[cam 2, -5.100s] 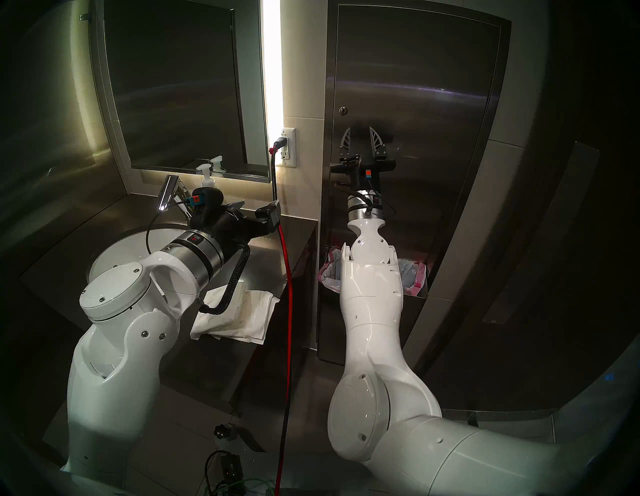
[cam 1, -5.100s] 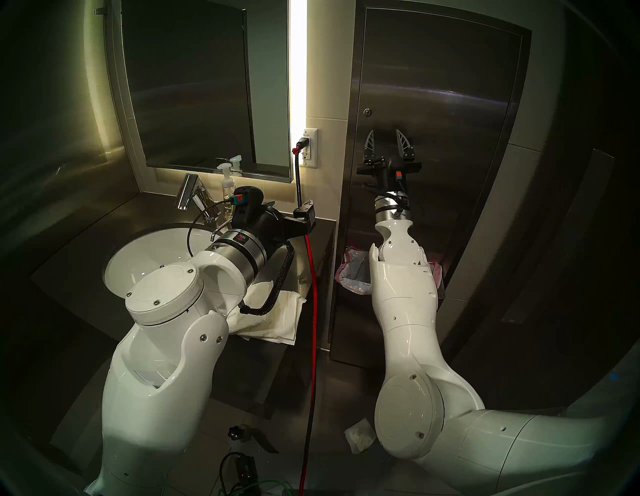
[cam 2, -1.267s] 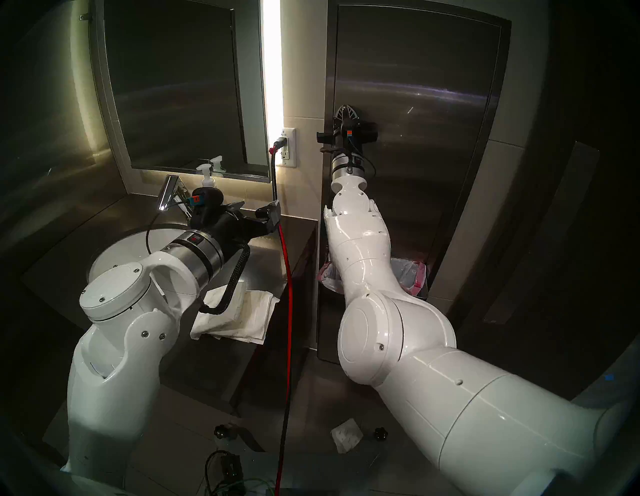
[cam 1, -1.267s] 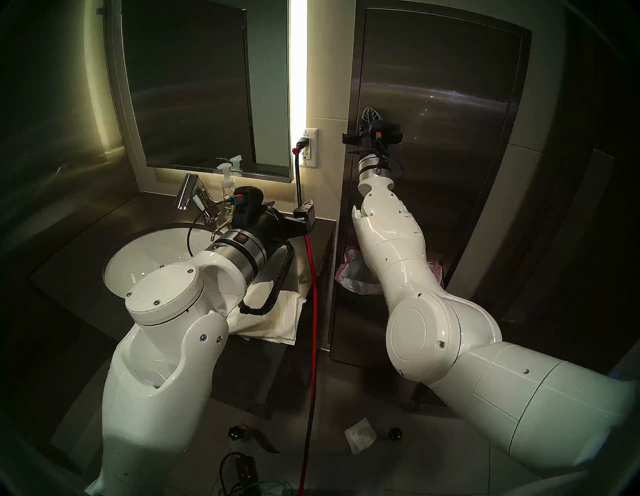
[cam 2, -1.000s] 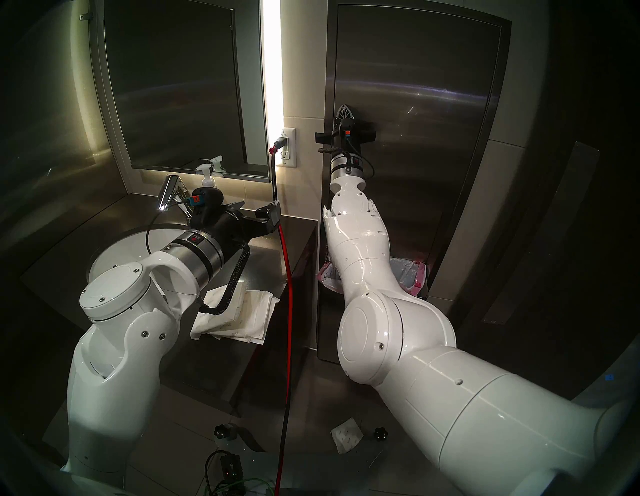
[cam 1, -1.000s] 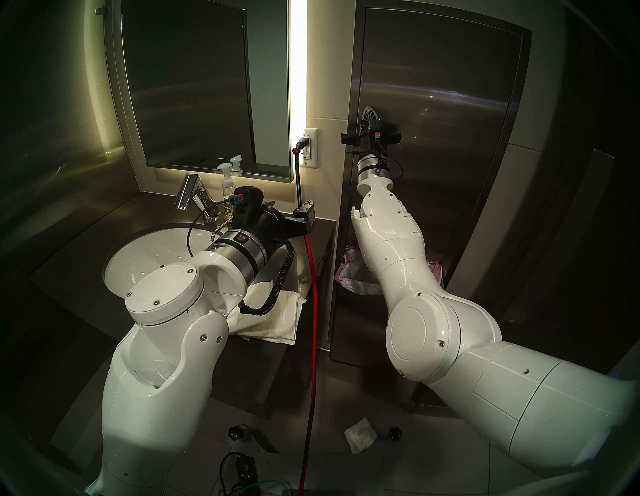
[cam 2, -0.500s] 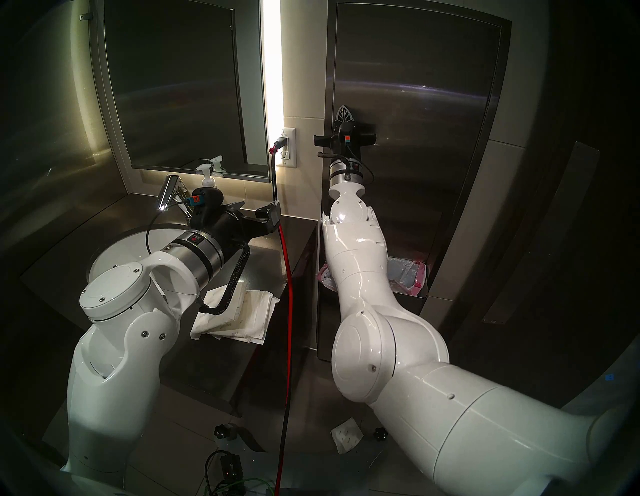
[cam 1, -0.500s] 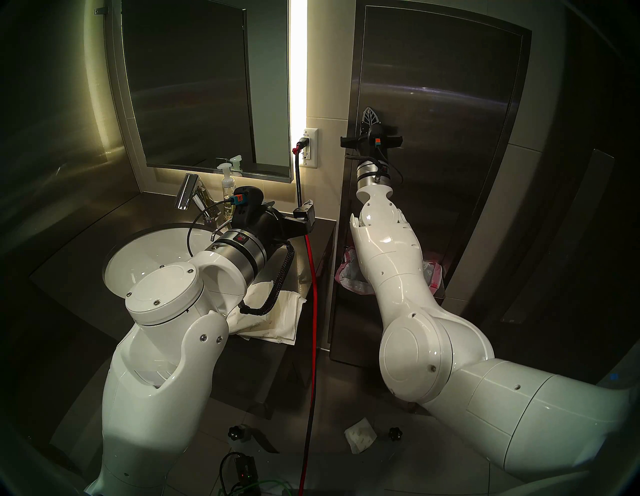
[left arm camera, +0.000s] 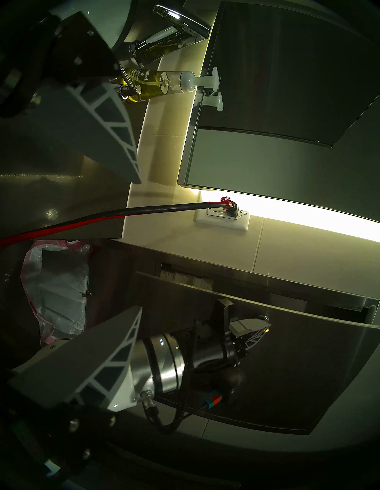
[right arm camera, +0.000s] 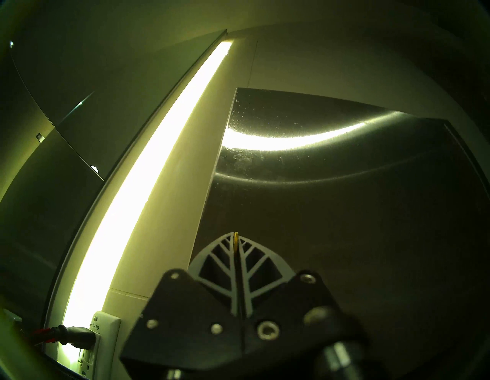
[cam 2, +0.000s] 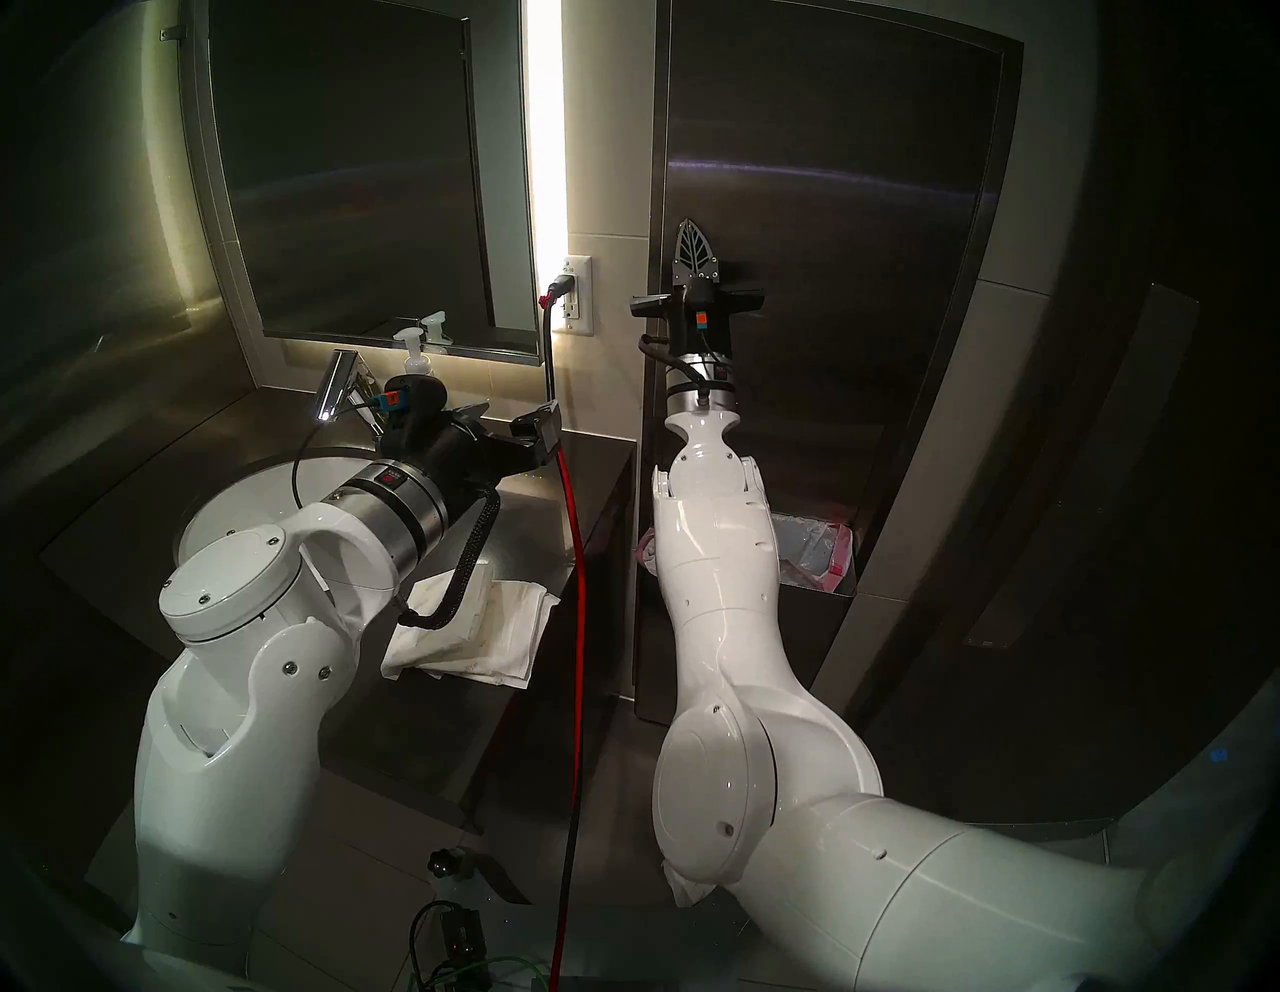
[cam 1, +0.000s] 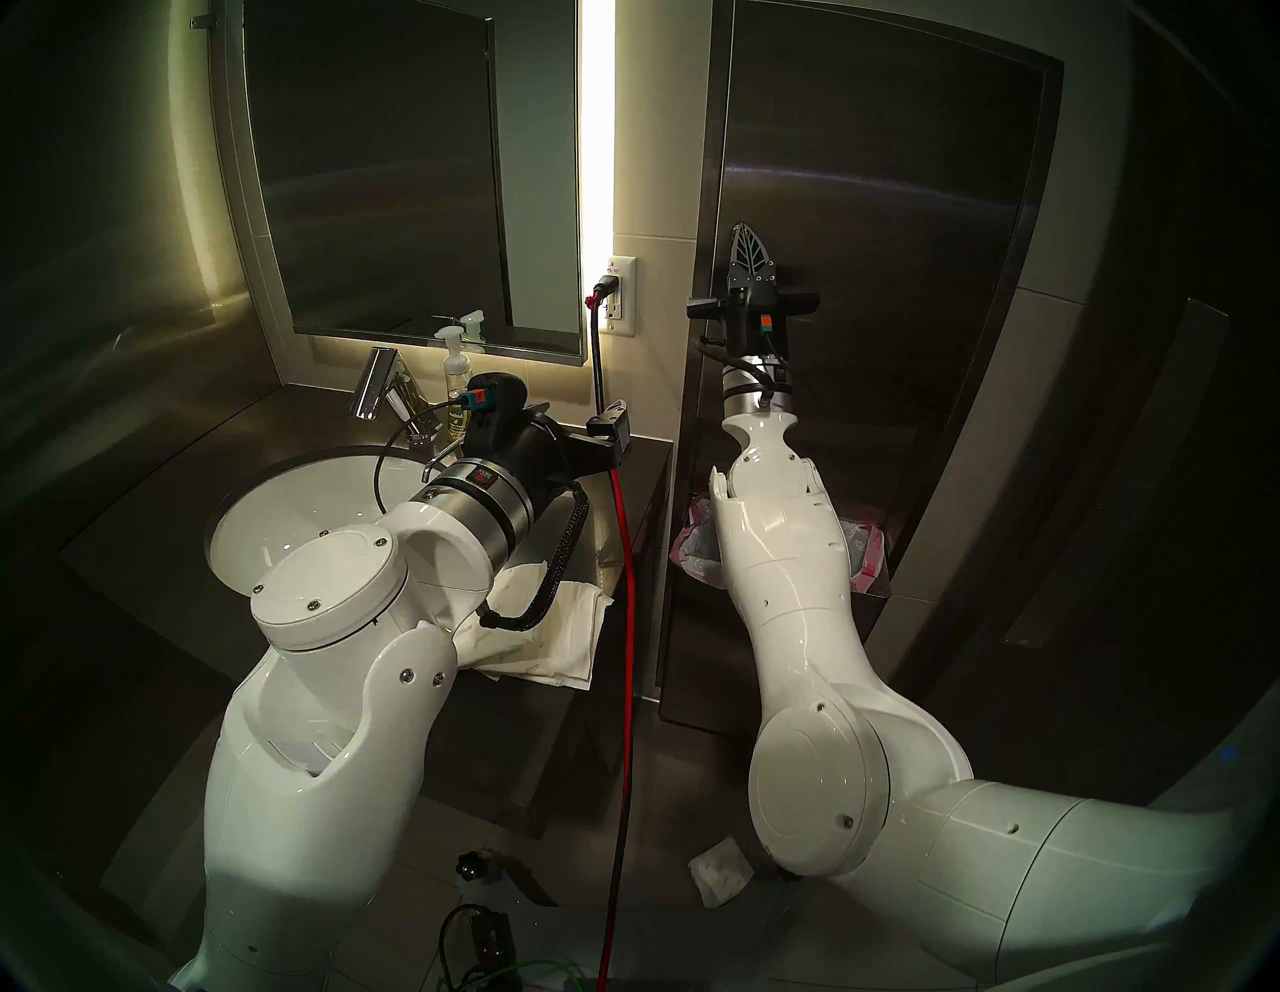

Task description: Twist key and open towel dispenser

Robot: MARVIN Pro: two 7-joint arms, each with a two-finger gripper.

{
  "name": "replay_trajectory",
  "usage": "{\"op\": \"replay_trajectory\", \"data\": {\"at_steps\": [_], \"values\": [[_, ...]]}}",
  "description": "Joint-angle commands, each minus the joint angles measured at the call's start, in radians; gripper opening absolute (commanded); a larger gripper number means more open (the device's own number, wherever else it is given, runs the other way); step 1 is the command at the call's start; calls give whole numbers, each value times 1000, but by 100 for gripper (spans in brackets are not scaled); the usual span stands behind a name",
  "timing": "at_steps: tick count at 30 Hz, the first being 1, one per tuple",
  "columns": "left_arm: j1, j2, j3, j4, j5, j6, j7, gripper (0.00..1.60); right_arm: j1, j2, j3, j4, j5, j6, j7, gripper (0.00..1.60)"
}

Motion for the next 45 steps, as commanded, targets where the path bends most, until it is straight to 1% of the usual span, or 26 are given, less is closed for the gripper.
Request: {"op": "replay_trajectory", "data": {"at_steps": [1, 2, 3, 6, 9, 10, 11, 12, 14, 15, 16, 17, 18, 26, 27, 28, 29, 31, 34, 35, 38, 40, 41, 45], "values": [[-4, -1, 1, -6, 0, -1, -1, 160, -111, 70, 74, -97, 15, -40, -12, 0], [-4, -1, 0, -6, 0, -2, -1, 160, -137, 73, 75, -117, 12, -50, -4, 0], [-4, -1, 0, -6, 0, -1, -1, 160, -138, 79, 83, -123, 11, -58, 2, 0], [-4, -1, 0, -5, 0, -1, -1, 160, -176, 91, 97, -164, 11, -75, 13, 0], [-4, -1, 0, -5, 0, -2, -2, 160, -221, 107, 134, -208, 19, -93, 14, 0], [-4, -1, 0, -5, 0, -2, -2, 160, -225, 113, 147, -208, 23, -100, 12, 0], [-4, -1, 0, -5, 0, -2, -2, 160, -249, 116, 155, -240, 25, -103, 15, 0], [-3, -1, 0, -5, 0, -2, -2, 160, -252, 121, 166, -236, 28, -108, 16, 0], [-3, -1, 0, -5, 0, -2, -3, 160, -299, 131, 184, -280, 29, -108, 27, 0], [-3, -1, 0, -5, 0, -2, -3, 160, -300, 135, 197, -283, 32, -108, 27, 0], [-3, -1, -1, -5, 0, -2, -3, 160, -327, 140, 206, -300, 34, -108, 30, 9], [-3, -1, -1, -5, 0, -2, -3, 160, -322, 149, 221, -301, 31, -108, 35, 50], [-3, -1, -1, -5, 0, -2, -3, 160, -349, 153, 232, -314, 33, -108, 39, 160], [-3, -1, -1, -5, 0, -2, -4, 160, -439, 185, 308, -353, 25, -108, 99, 160], [-3, -1, -1, -5, 0, -2, -4, 160, -466, 196, 316, -359, 22, -108, 112, 160], [-3, -1, -1, -5, 0, -2, -4, 160, -470, 196, 329, -359, 20, -108, 121, 160], [-3, -1, -1, -5, 0, -2, -5, 160, -494, 205, 336, -368, 17, -108, 134, 160], [-3, -1, -1, -5, 0, -2, -5, 160, -509, 207, 356, -373, 9, -108, 155, 160], [-3, -1, -2, -5, 0, -2, -5, 160, -554, 218, 388, -386, -1, -108, 198, 160], [-3, -1, -2, -5, 0, -2, -5, 160, -575, 224, 392, -395, -3, -108, 211, 160], [-3, -2, -2, -5, 0, -2, -6, 160, -603, 226, 416, -415, -10, -108, 253, 160], [-3, -2, -2, -5, 0, -2, -6, 160, -650, 234, 421, -441, -16, -108, 287, 160], [-3, -2, -2, -6, 0, -2, -6, 160, -651, 233, 431, -445, -19, -108, 301, 160], [-3, -2, -2, -6, 0, -2, -7, 160, -700, 237, 443, -491, -15, -108, 360, 160]]}}
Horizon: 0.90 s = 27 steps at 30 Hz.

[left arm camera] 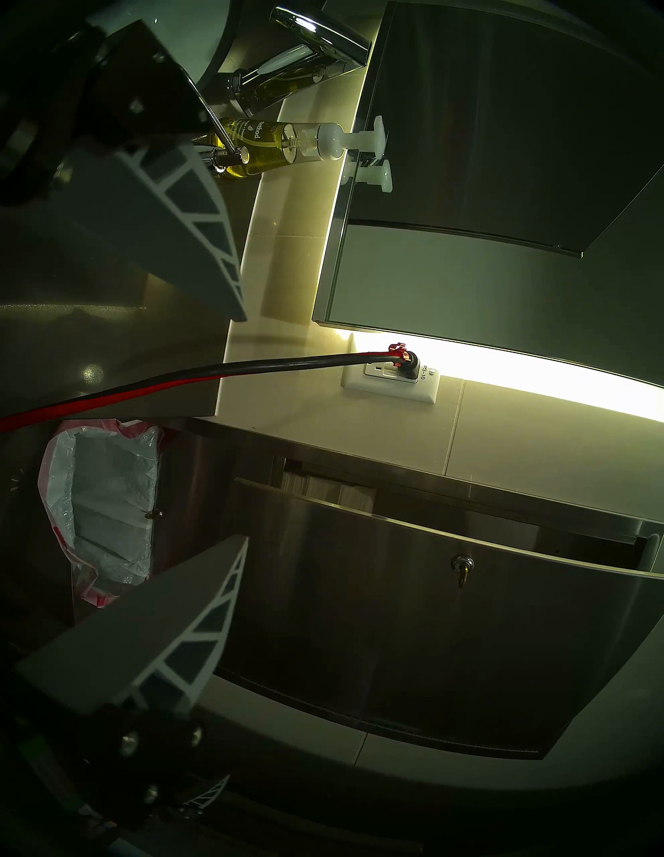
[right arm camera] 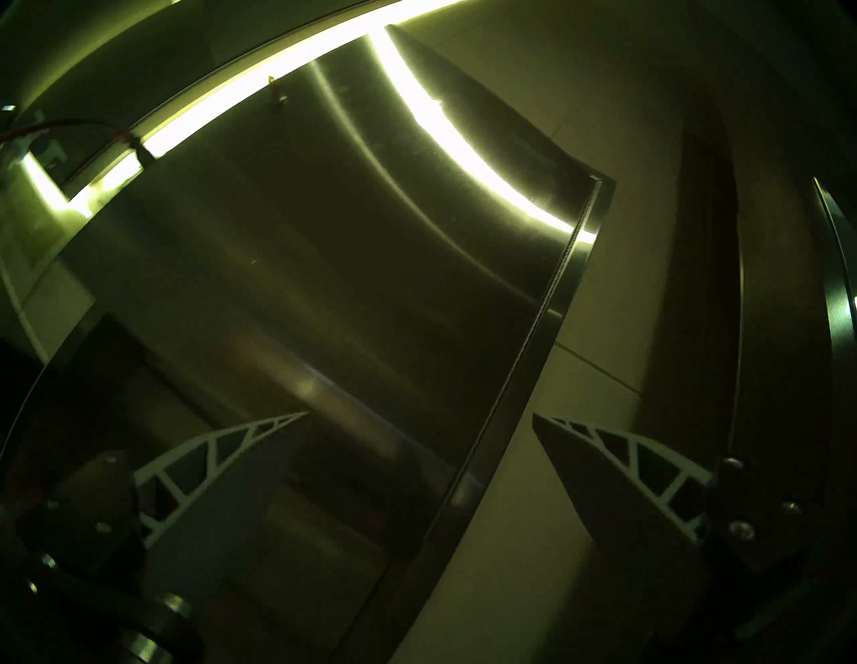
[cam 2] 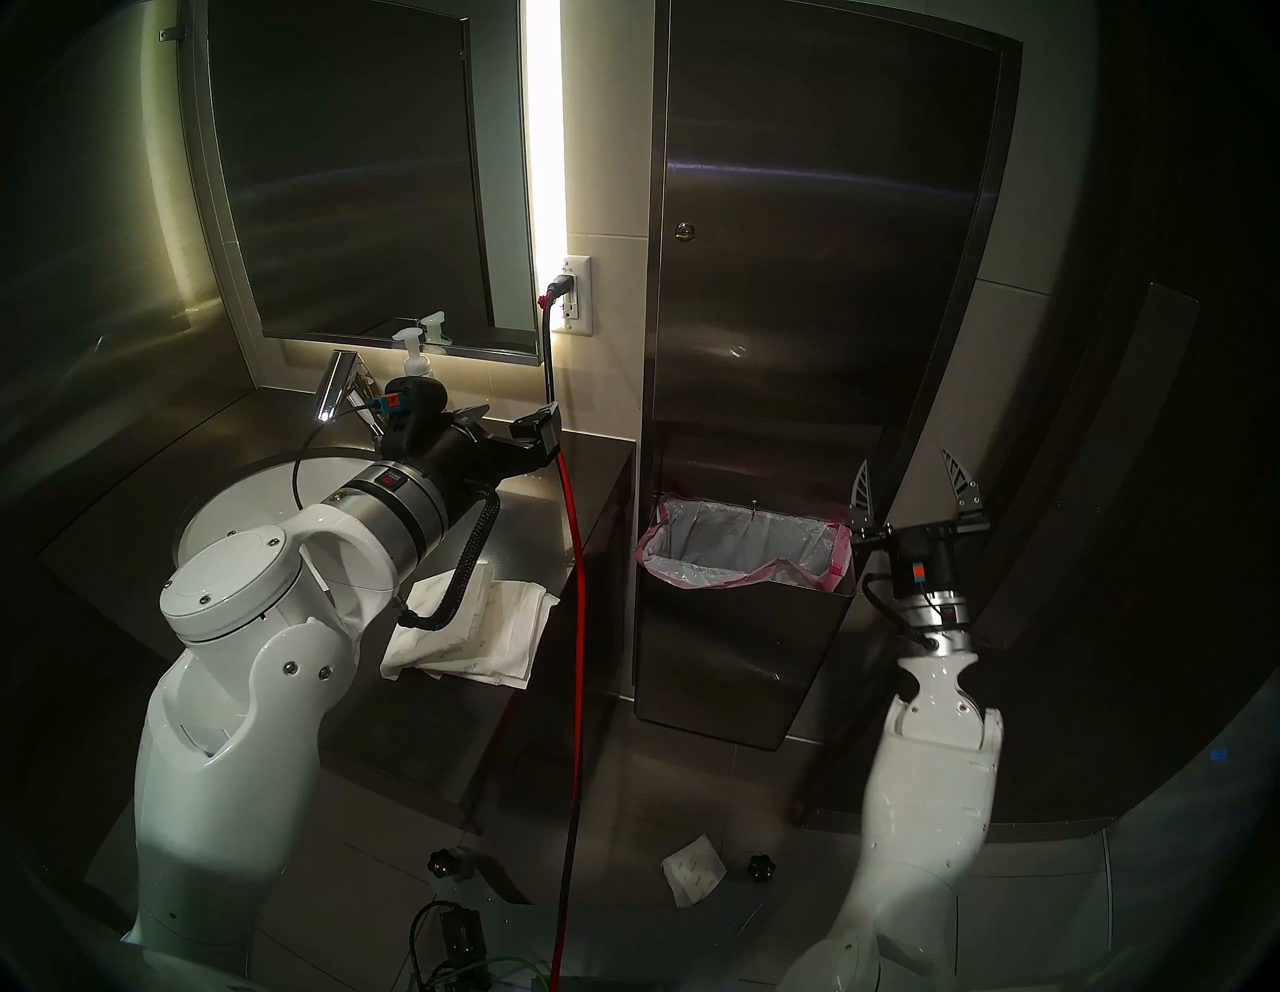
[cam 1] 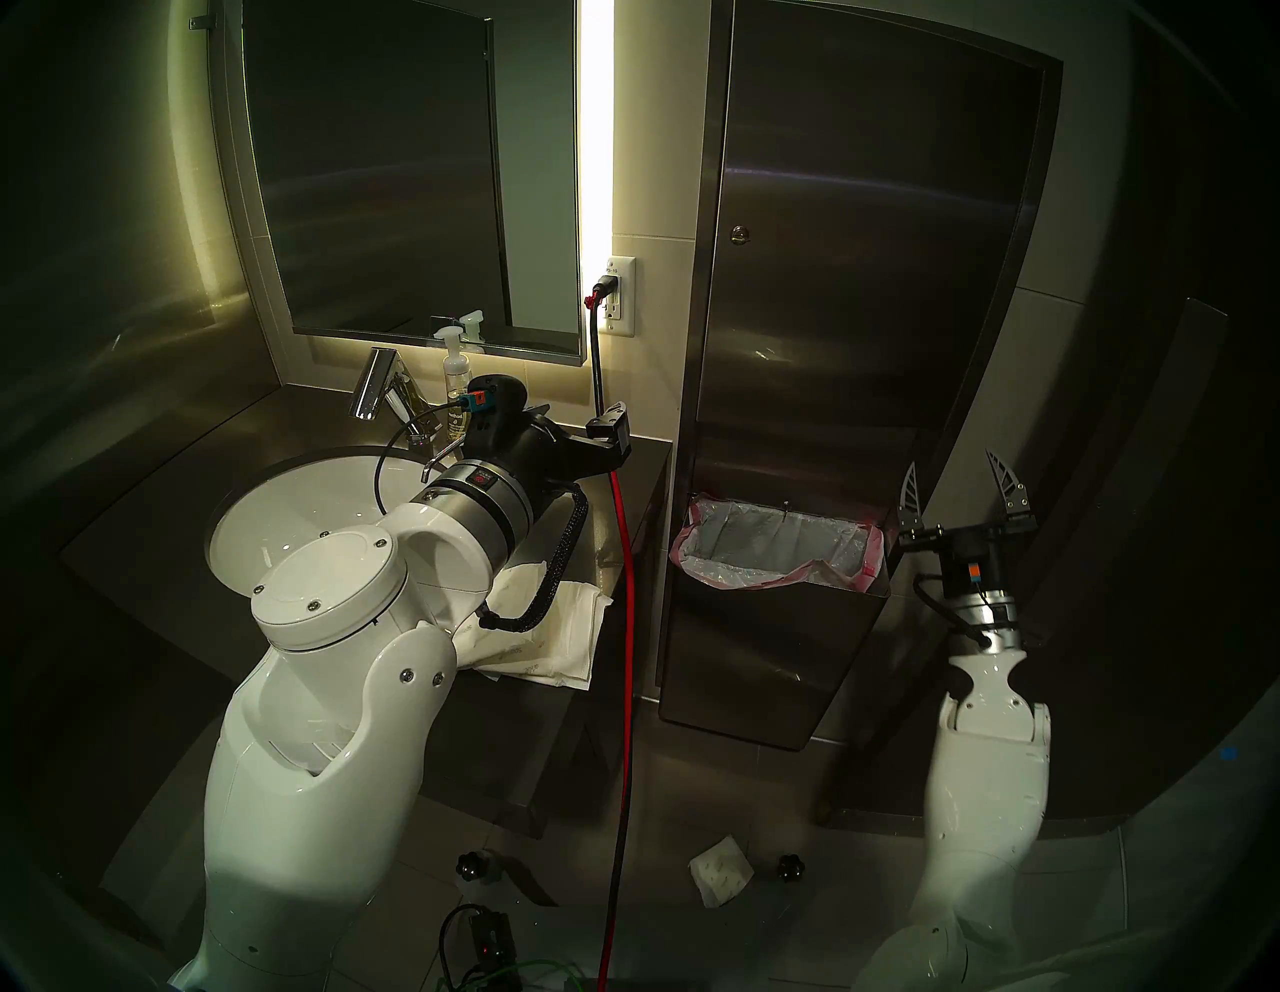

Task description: Twist key and open towel dispenser

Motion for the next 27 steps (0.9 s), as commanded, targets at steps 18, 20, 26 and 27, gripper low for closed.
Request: {"op": "replay_trajectory", "data": {"at_steps": [18, 20, 26, 27], "values": [[-5, -2, 1, -9, 1, -2, -2, 160, -270, 7, -136, -357, 317, -2, 120, 160], [-6, -2, 1, -9, 1, -2, -2, 160, -296, 2, -153, -374, 374, -2, 121, 160], [-6, -2, 1, -10, 1, -2, -2, 160, -376, -5, -191, -457, 506, -2, 137, 160], [-6, -2, 1, -10, 1, -2, -2, 160, -396, -3, -198, -480, 525, 7, 140, 160]]}}
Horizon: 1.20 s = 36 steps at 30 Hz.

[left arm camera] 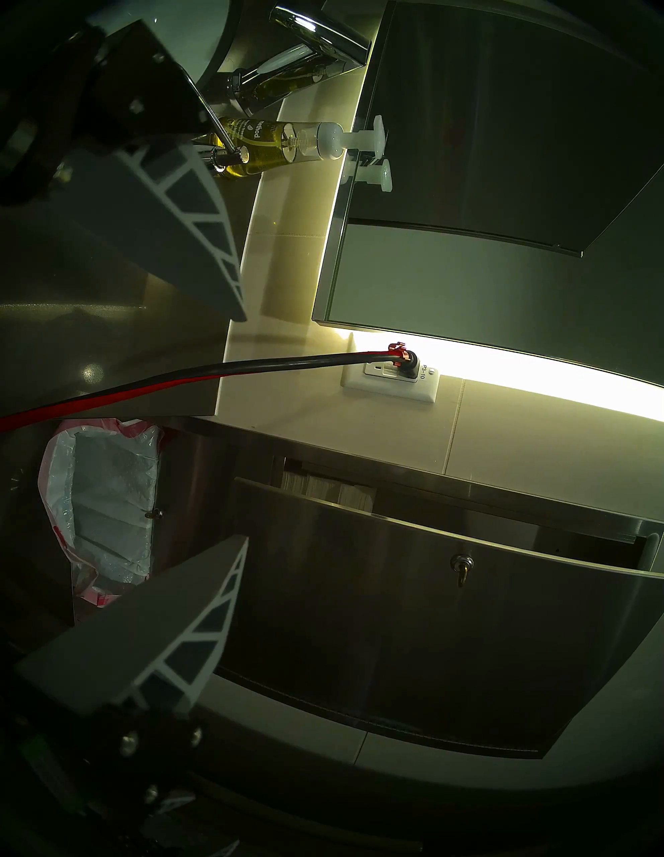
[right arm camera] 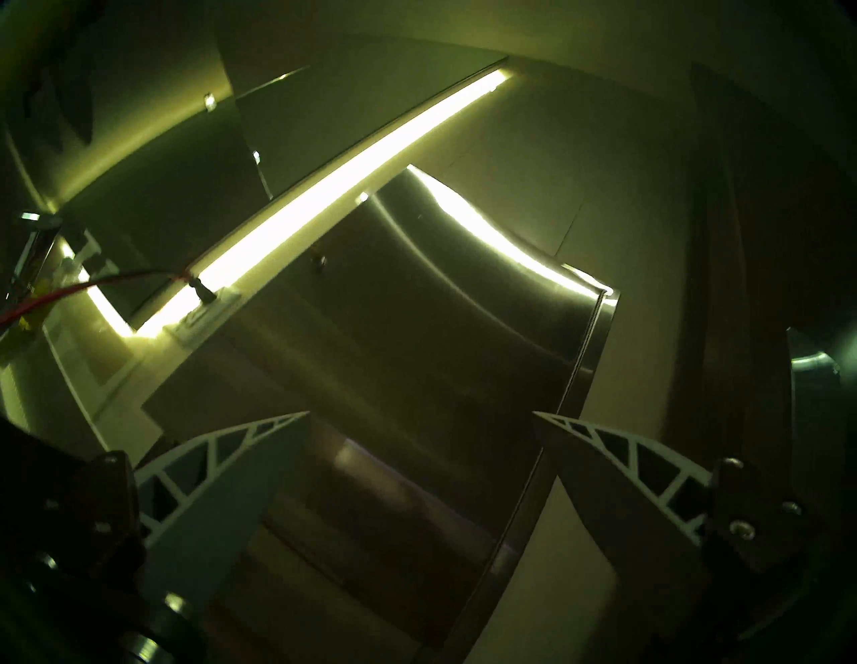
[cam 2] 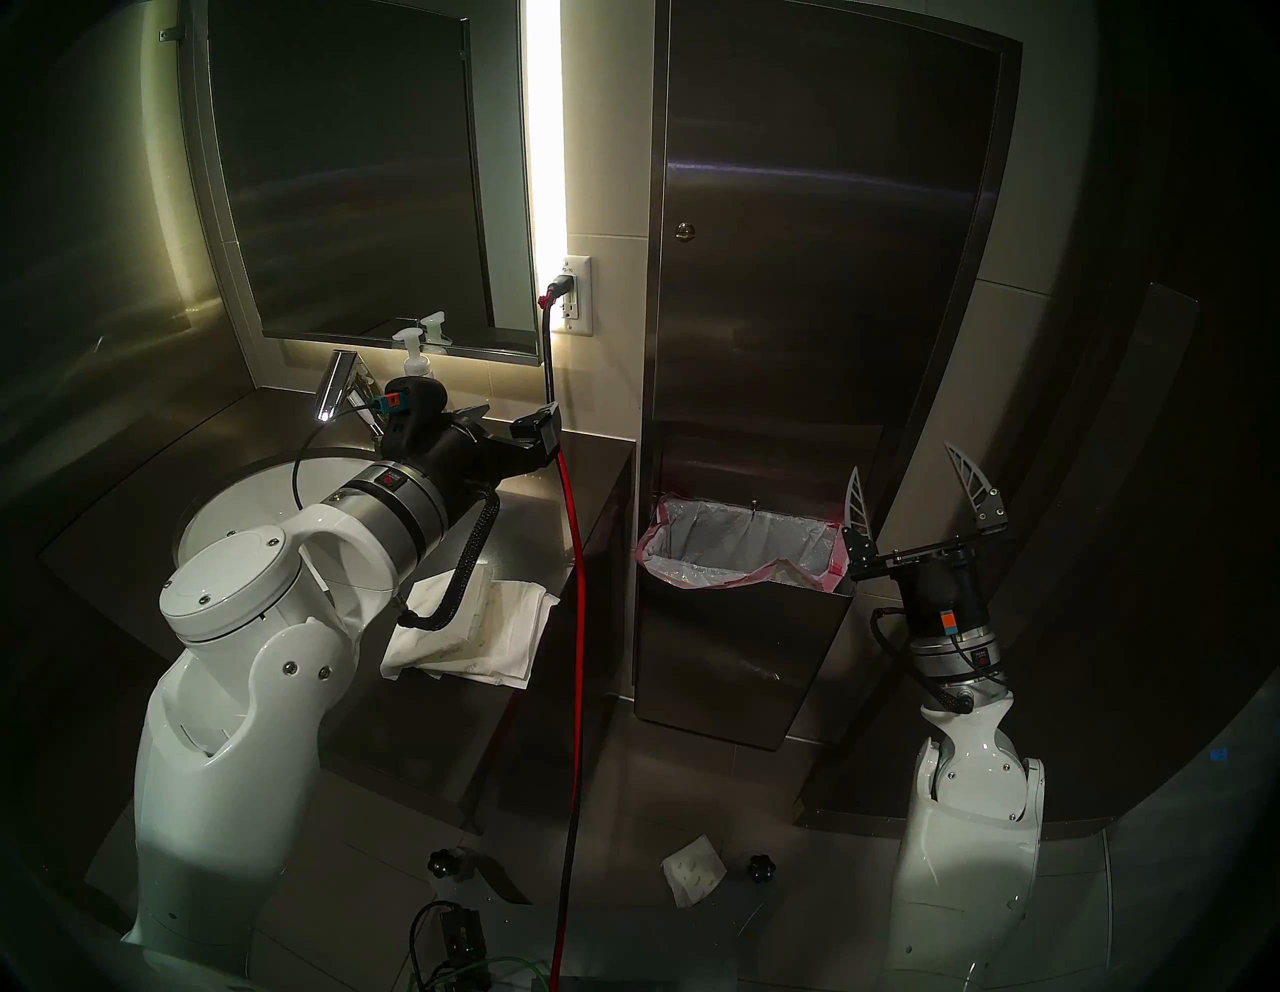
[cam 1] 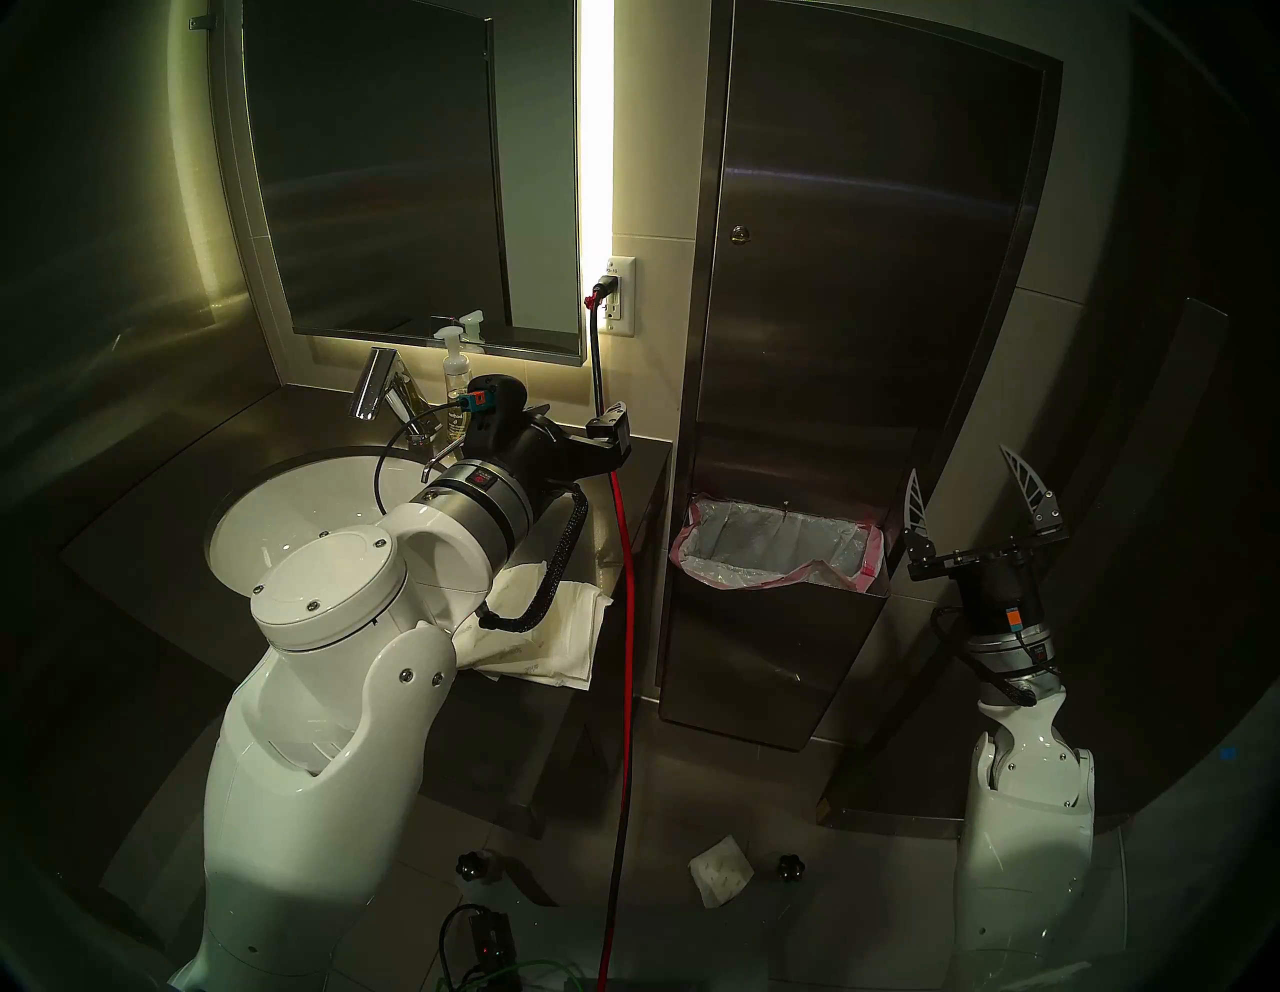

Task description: Twist key and open towel dispenser

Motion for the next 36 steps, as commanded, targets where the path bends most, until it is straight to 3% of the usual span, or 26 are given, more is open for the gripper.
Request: {"op": "replay_trajectory", "data": {"at_steps": [1, 6, 7, 9, 10, 19, 24, 33, 34, 35, 36], "values": [[-6, -2, 2, -10, 1, -2, 0, 160, -112, -1, -43, -114, 145, 15, 18, 160], [-7, -2, 2, -11, 2, -2, 1, 160, -197, 25, -76, -194, 257, 64, 48, 160], [-10, 1, -1, -11, 6, 0, 3, 160, -161, 20, -68, -172, 271, 61, 64, 160], [-22, 11, -9, -10, 14, 4, 4, 160, -227, 43, -86, -223, 326, 100, 76, 160], [-28, 14, -13, -8, 18, 6, 5, 160, -209, 39, -81, -218, 340, 106, 91, 160], [-149, 60, -21, 51, 49, 25, -43, 160, -325, 119, -97, -298, 534, 218, 169, 160], [-190, 59, 22, 90, 71, 28, -102, 160, -345, 141, -89, -311, 600, 253, 203, 160], [-272, 8, 74, 180, 116, 2, -187, 160, -365, 165, -77, -319, 675, 288, 247, 160], [-291, 6, 79, 193, 122, 4, -199, 144, -367, 168, -76, -320, 683, 292, 252, 160], [-314, 9, 85, 207, 130, 7, -209, 92, -369, 171, -75, -320, 690, 295, 257, 160], [-295, -4, 77, 202, 138, -2, -217, 29, -369, 172, -74, -320, 694, 297, 259, 160]]}}
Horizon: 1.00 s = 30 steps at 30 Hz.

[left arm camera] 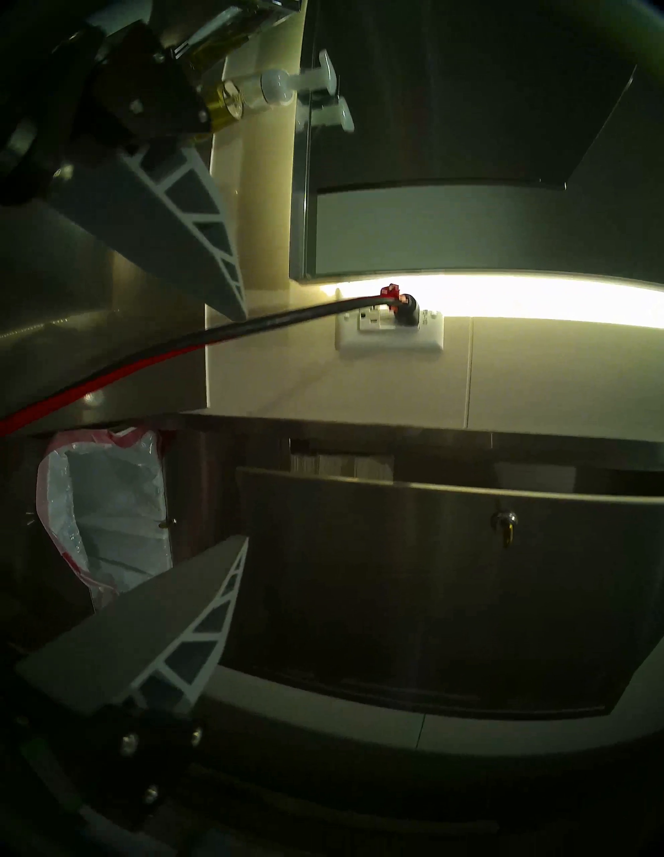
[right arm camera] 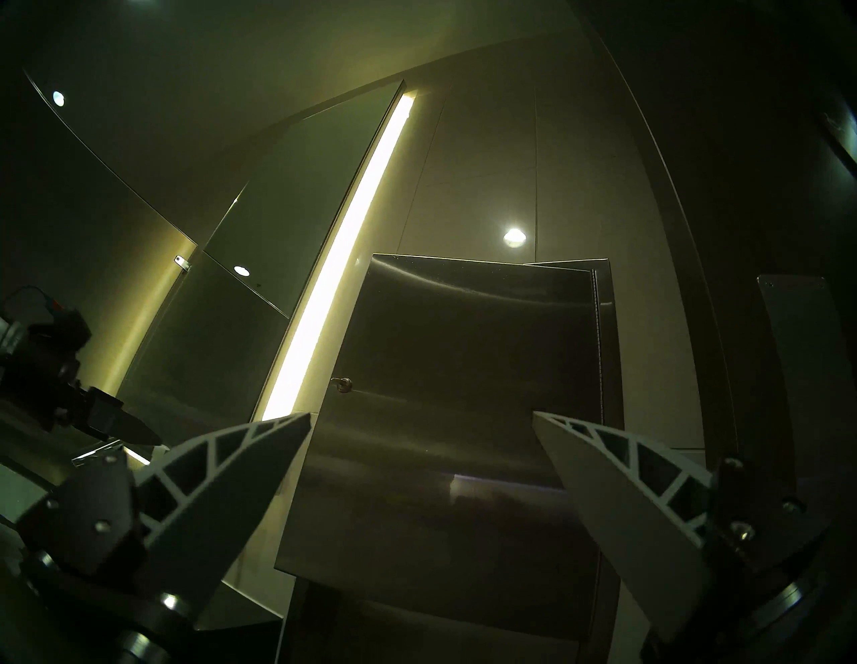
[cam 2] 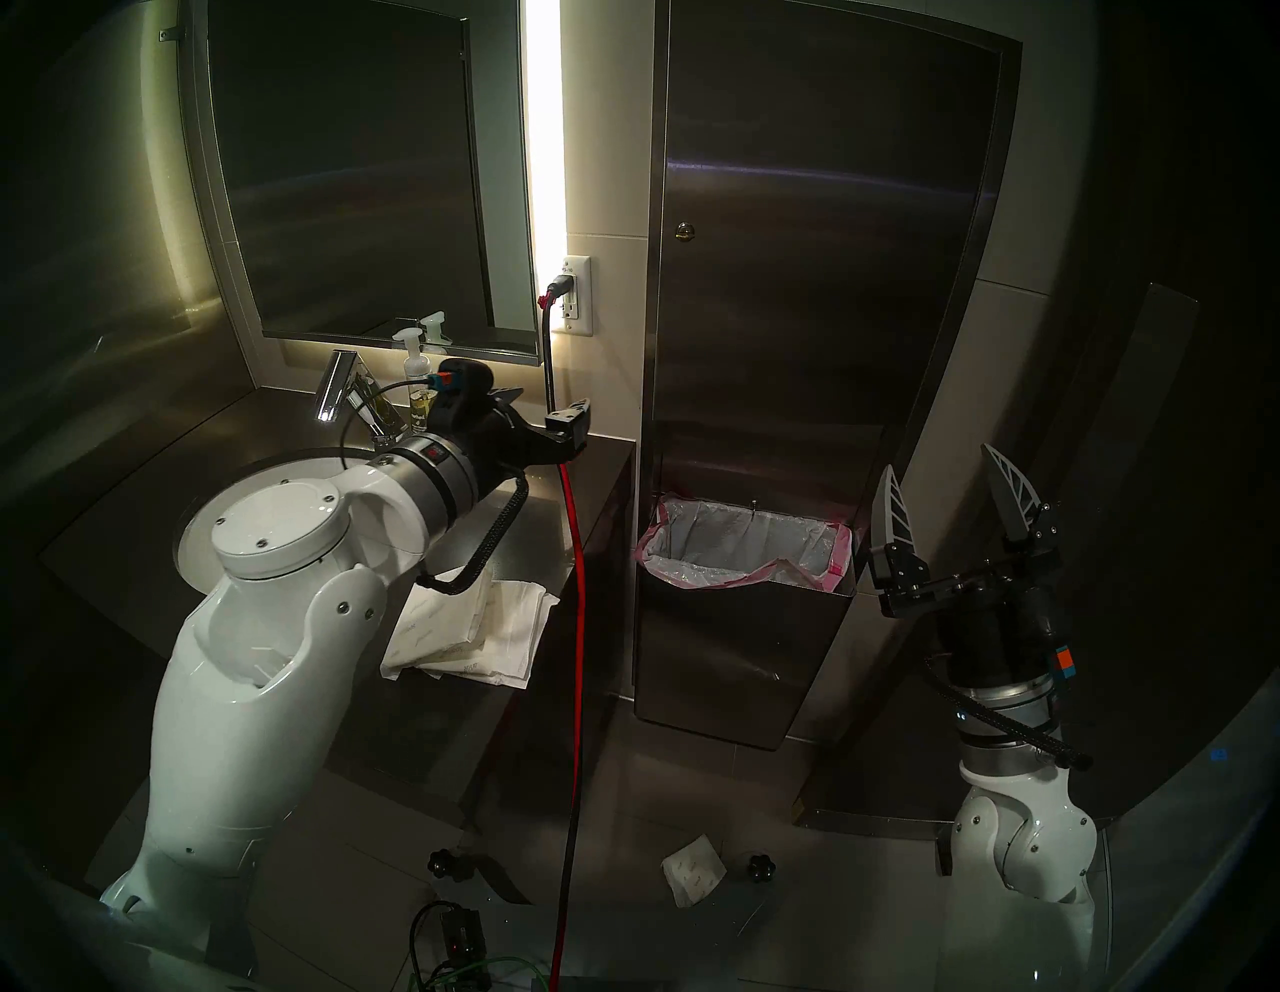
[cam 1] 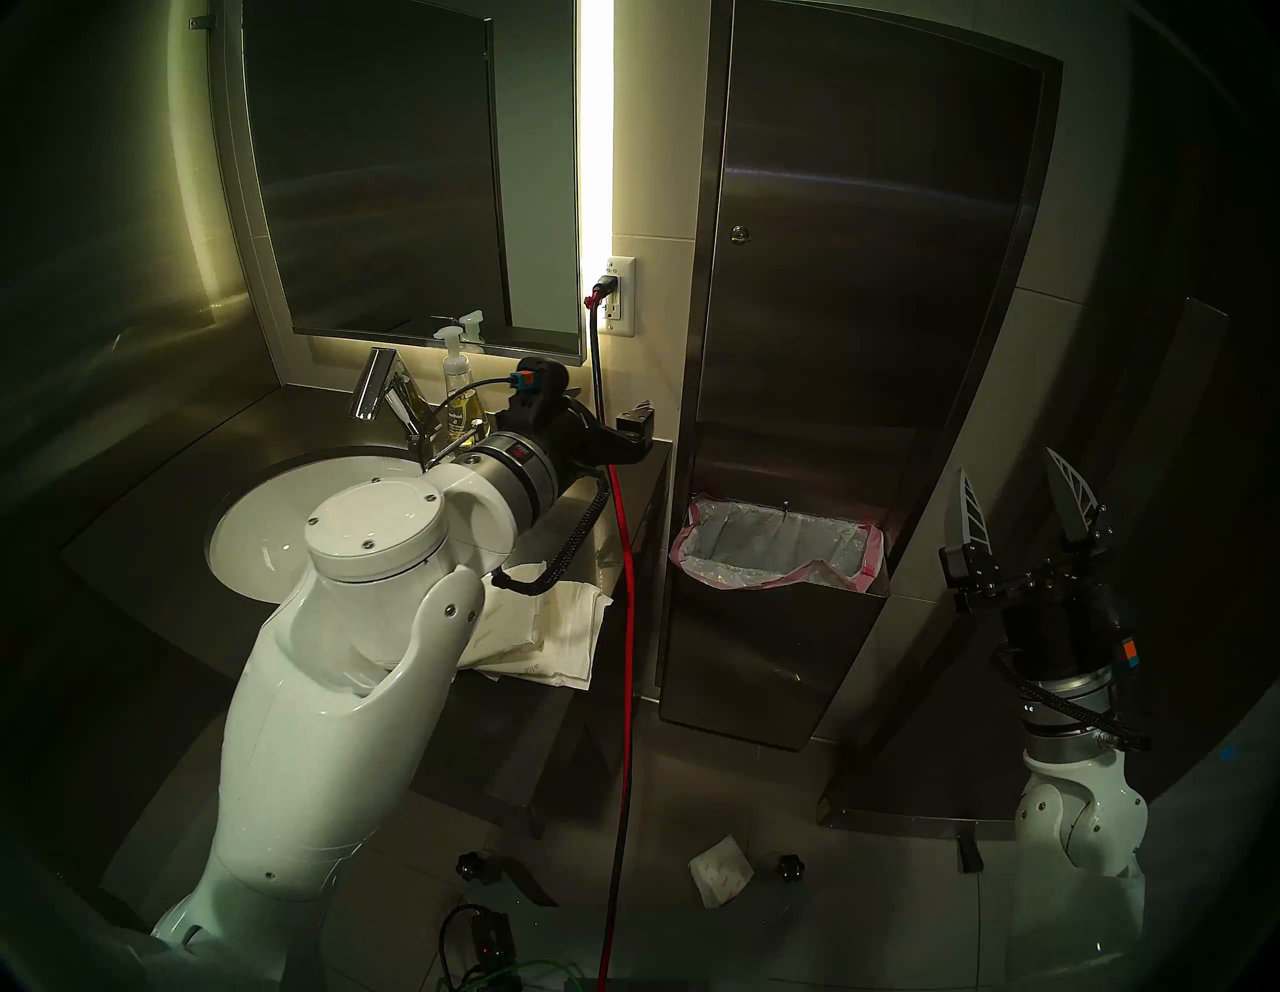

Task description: Twist key and open towel dispenser

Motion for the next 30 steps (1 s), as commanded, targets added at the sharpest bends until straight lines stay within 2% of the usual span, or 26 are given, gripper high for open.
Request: {"op": "replay_trajectory", "data": {"at_steps": [1, 7, 16, 17, 19, 23, 25, 28, 29, 30], "values": [[-118, -39, 8, 37, 39, -20, -62, 0, -19, 33, 7, -22, 49, 19, 26, 160], [-167, -56, -1, 75, 76, -19, -113, 0, -26, 45, 13, -24, 80, 33, 49, 160], [-266, -101, 15, 187, 118, -29, -197, 0, -31, 56, 20, -23, 118, 48, 77, 160], [-252, -113, 8, 184, 129, -36, -203, 0, -31, 57, 20, -23, 121, 48, 79, 160], [-306, -116, 14, 233, 128, -26, -220, 0, -32, 59, 22, -22, 129, 51, 86, 160], [-309, -142, -9, 270, 147, -39, -243, 0, -32, 61, 23, -22, 139, 54, 94, 160], [-358, -146, -11, 329, 154, -40, -261, 0, -32, 62, 25, -21, 146, 56, 101, 160], [-356, -162, -22, 341, 169, -51, -270, 0, -32, 62, 26, -20, 150, 57, 104, 160], [-395, -155, -14, 374, 167, -44, -277, 0, -32, 63, 26, -20, 152, 58, 107, 160], [-367, -175, -31, 365, 181, -61, -280, 0, -32, 63, 27, -20, 154, 59, 108, 160]]}}
